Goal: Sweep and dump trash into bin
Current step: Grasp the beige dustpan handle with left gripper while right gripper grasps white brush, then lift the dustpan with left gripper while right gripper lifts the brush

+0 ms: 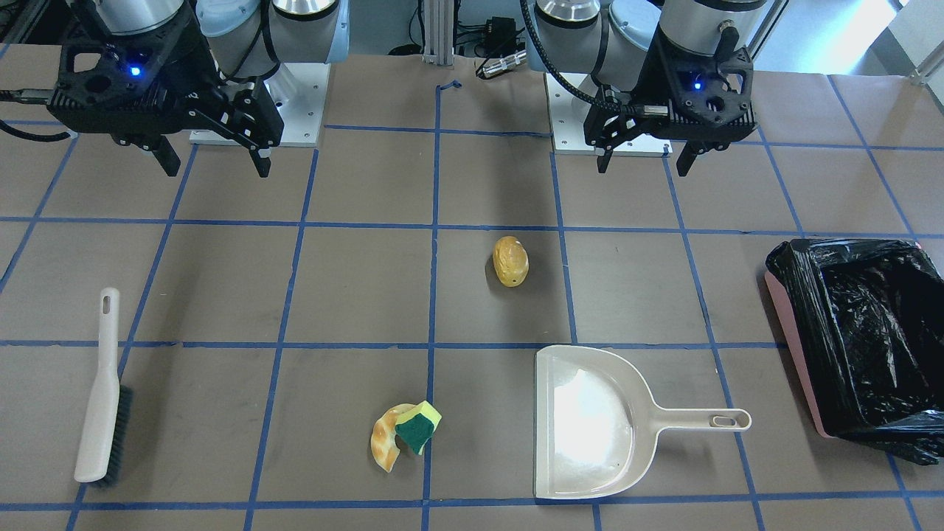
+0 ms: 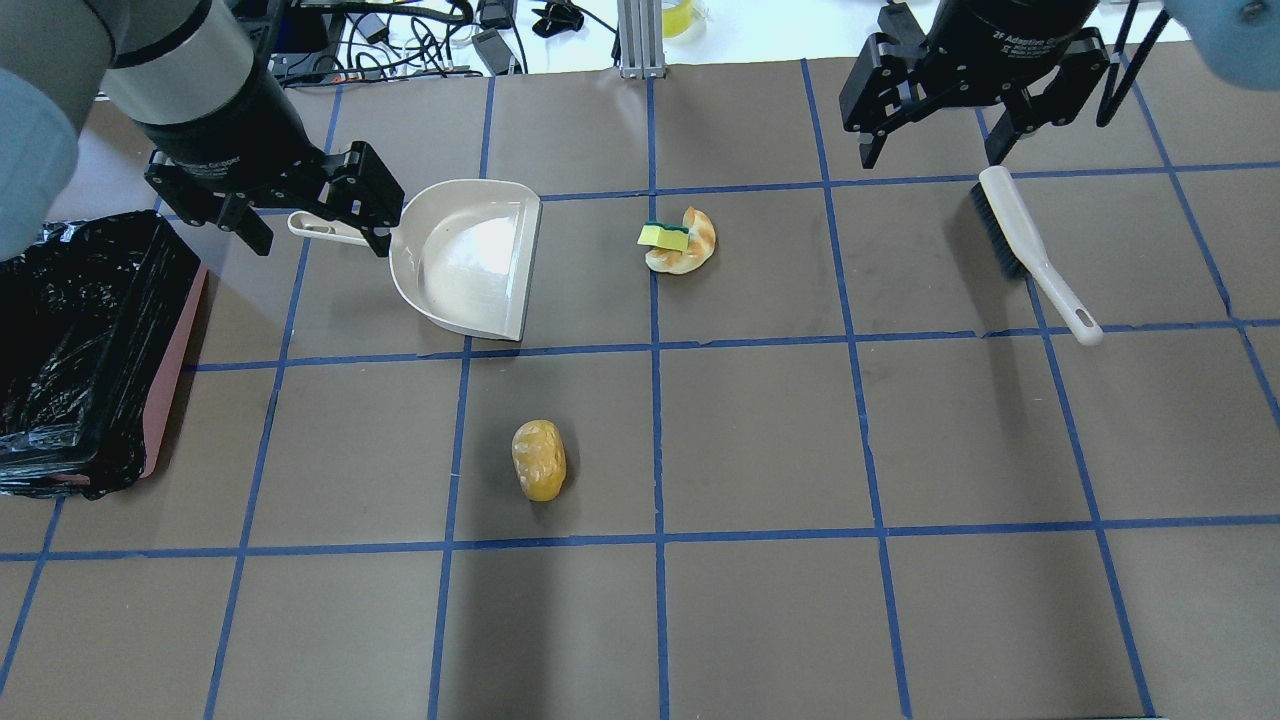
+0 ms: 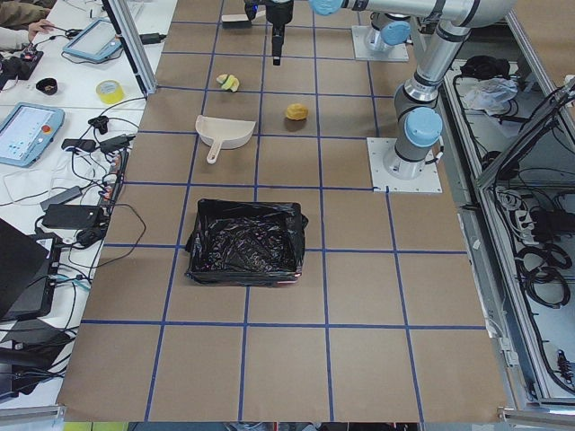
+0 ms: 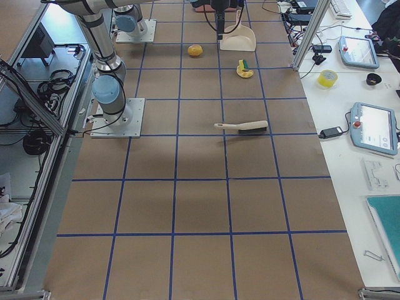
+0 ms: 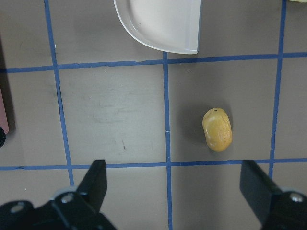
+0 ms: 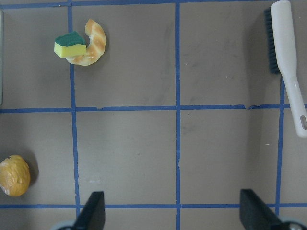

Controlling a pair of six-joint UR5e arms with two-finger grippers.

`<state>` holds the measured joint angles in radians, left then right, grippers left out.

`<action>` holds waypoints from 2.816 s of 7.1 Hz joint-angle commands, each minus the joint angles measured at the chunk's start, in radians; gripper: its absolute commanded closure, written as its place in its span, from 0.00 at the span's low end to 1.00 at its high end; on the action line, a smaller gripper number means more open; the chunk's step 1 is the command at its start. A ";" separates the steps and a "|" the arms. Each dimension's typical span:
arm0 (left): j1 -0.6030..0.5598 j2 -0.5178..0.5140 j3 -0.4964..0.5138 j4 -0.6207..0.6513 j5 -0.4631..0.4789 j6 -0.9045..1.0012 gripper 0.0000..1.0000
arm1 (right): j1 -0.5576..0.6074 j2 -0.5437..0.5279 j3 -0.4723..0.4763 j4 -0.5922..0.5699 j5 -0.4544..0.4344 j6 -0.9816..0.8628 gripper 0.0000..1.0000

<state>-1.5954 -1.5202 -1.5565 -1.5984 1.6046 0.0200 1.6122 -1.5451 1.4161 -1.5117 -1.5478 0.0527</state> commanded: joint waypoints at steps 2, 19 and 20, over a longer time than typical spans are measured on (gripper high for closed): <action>0.002 -0.006 0.003 -0.002 -0.002 0.018 0.00 | -0.002 0.002 0.004 -0.012 0.003 0.003 0.00; 0.199 -0.509 0.059 0.611 0.018 -1.322 0.01 | -0.385 0.393 0.320 -0.498 -0.216 -0.706 0.08; 0.207 -0.549 0.065 0.621 0.017 -1.330 0.03 | -0.388 0.389 0.322 -0.492 -0.218 -0.702 0.14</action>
<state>-1.3948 -2.0189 -1.5024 -0.9887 1.6218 -1.3007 1.2300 -1.1527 1.7318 -2.0047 -1.7628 -0.6545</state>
